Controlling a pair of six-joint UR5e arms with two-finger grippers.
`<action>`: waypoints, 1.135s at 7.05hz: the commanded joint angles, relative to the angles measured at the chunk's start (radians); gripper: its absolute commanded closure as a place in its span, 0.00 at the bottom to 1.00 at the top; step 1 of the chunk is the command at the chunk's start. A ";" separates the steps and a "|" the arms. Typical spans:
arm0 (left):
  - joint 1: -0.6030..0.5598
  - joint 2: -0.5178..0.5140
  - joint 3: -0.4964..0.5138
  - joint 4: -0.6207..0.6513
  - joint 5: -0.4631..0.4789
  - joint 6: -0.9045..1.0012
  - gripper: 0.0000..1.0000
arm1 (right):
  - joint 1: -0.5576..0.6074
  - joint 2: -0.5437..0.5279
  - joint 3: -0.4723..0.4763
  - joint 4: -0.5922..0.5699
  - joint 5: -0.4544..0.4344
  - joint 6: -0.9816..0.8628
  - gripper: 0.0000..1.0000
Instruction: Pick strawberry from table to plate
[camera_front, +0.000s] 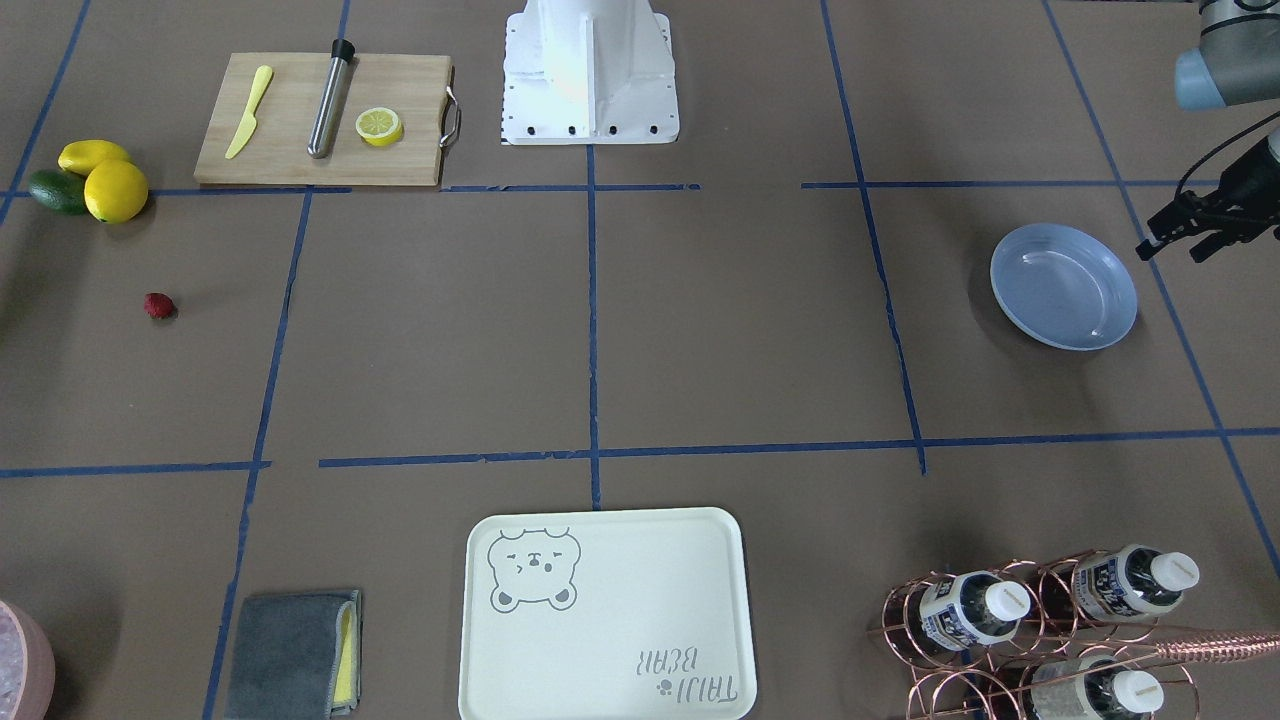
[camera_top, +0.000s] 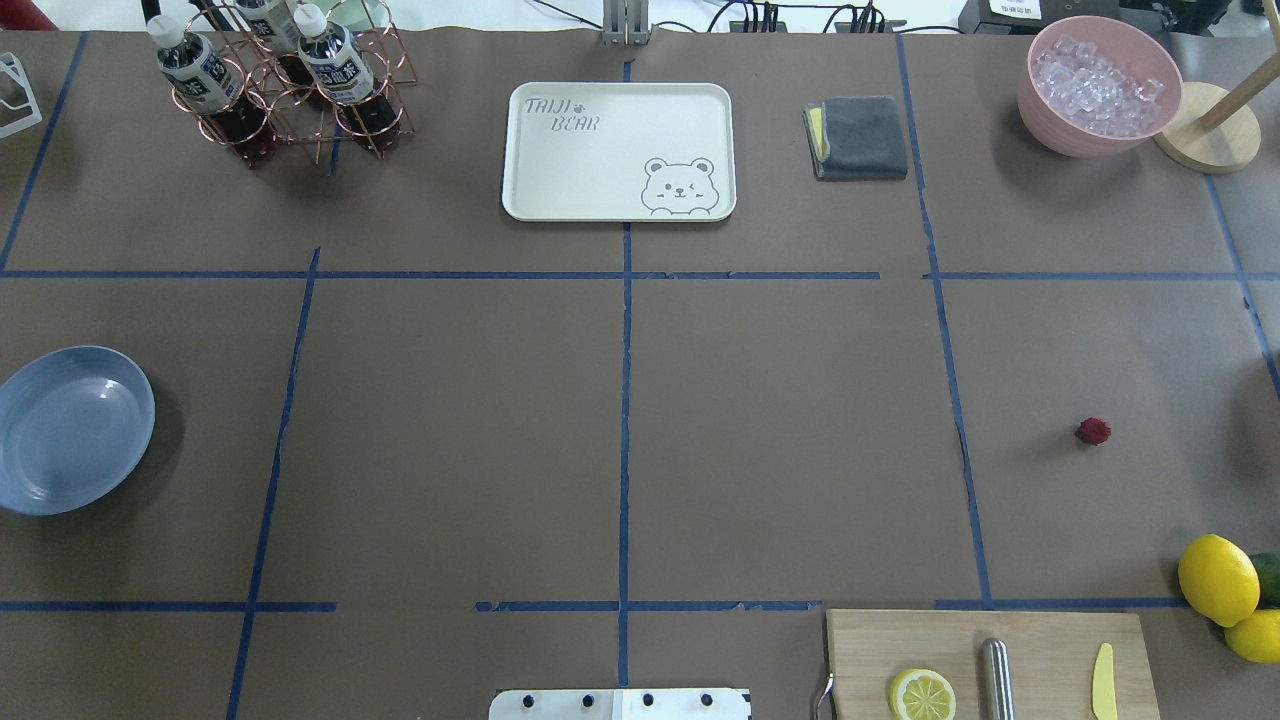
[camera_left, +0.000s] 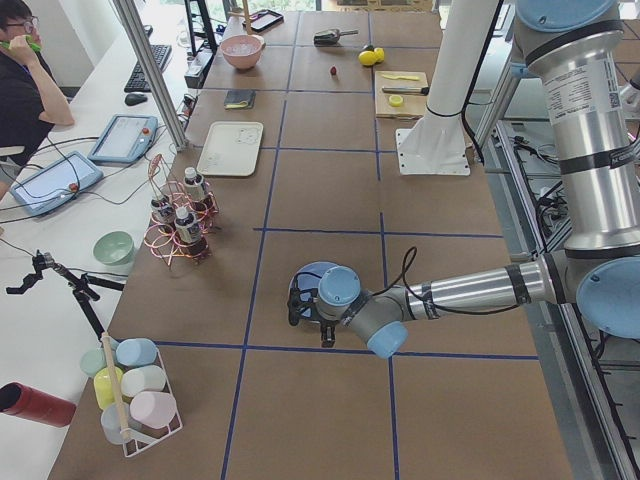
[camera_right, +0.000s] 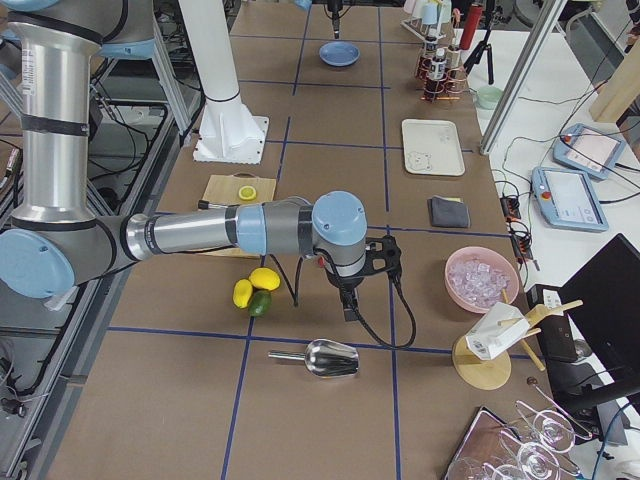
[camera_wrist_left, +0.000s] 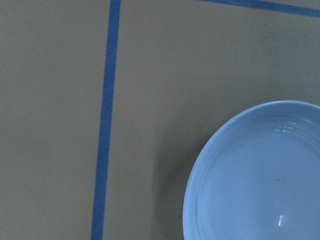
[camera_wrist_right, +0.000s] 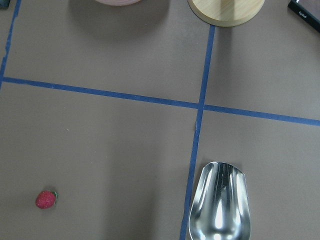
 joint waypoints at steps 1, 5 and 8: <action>0.045 -0.011 0.023 -0.029 0.065 -0.035 0.14 | -0.001 0.003 0.008 -0.001 0.002 0.022 0.00; 0.056 -0.060 0.078 -0.025 0.073 -0.034 0.39 | -0.001 0.003 0.021 -0.001 0.002 0.022 0.00; 0.056 -0.060 0.074 -0.031 0.071 -0.029 1.00 | 0.001 0.003 0.023 -0.001 0.002 0.022 0.00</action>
